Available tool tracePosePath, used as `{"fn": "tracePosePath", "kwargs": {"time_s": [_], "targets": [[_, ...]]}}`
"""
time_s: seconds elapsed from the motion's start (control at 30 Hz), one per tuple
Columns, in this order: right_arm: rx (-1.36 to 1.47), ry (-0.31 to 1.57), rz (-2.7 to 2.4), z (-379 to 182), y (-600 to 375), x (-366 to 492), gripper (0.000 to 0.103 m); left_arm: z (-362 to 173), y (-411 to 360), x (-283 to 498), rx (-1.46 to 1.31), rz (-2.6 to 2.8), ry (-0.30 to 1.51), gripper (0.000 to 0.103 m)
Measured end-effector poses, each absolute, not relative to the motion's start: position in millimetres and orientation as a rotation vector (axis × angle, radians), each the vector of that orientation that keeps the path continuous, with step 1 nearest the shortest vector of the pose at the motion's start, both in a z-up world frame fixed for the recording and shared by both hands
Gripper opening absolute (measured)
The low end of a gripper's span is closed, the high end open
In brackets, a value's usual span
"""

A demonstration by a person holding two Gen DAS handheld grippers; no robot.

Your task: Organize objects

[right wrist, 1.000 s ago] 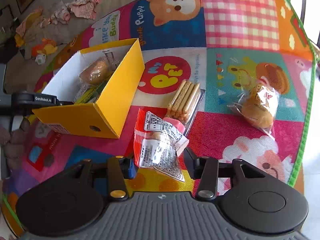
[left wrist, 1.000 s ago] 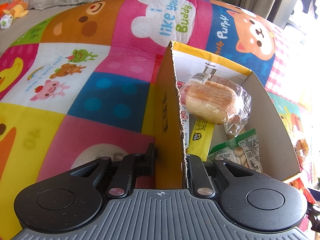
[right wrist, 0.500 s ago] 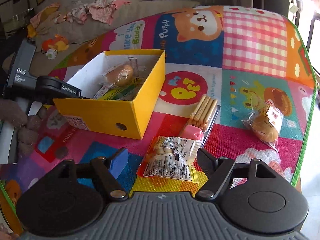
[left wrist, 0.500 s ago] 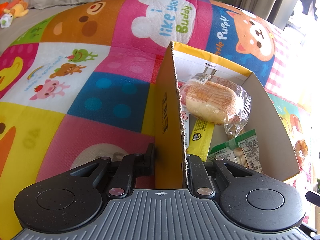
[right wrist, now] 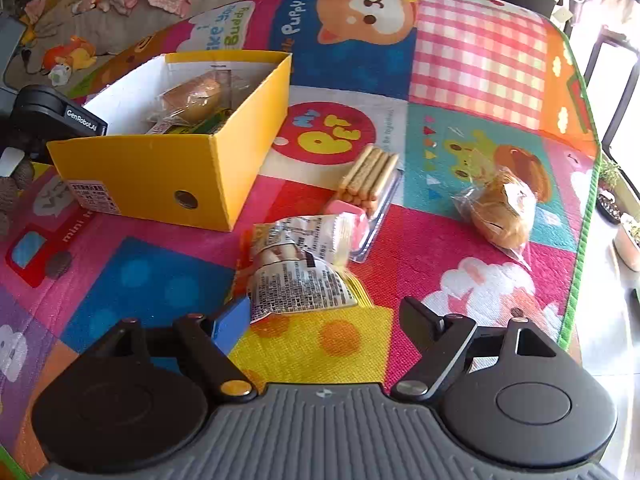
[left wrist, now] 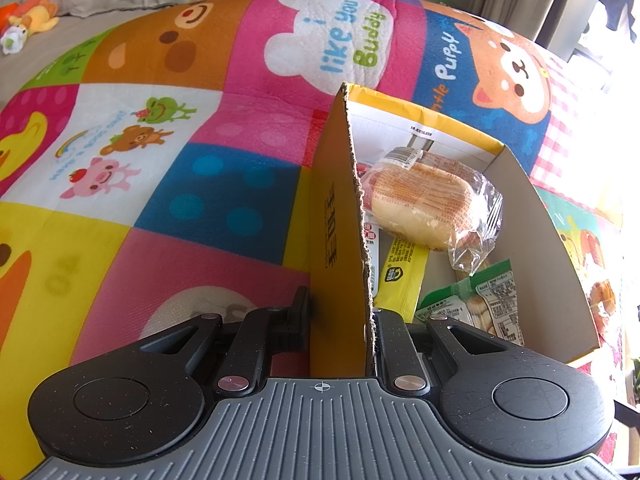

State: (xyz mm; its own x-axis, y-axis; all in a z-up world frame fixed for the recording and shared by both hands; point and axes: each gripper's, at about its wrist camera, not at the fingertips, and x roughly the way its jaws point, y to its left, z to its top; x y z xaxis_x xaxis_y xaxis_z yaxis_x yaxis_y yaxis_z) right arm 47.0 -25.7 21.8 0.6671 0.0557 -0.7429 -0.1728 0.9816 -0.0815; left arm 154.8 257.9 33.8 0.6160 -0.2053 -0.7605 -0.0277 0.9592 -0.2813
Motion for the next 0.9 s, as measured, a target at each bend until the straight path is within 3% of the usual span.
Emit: {"fn": "tracePosePath", "kwargs": {"time_s": [0.4, 0.9], "targets": [[-0.107, 0.809, -0.031, 24.2, -61.7, 41.2, 0.085, 33.5, 258.2, 154.7, -0.280, -0.103, 0.904, 0.017], [-0.055, 0.809, 0.106, 22.5, -11.2, 53.6, 0.085, 33.4, 258.1, 154.8, -0.281, -0.104, 0.904, 0.017]]}}
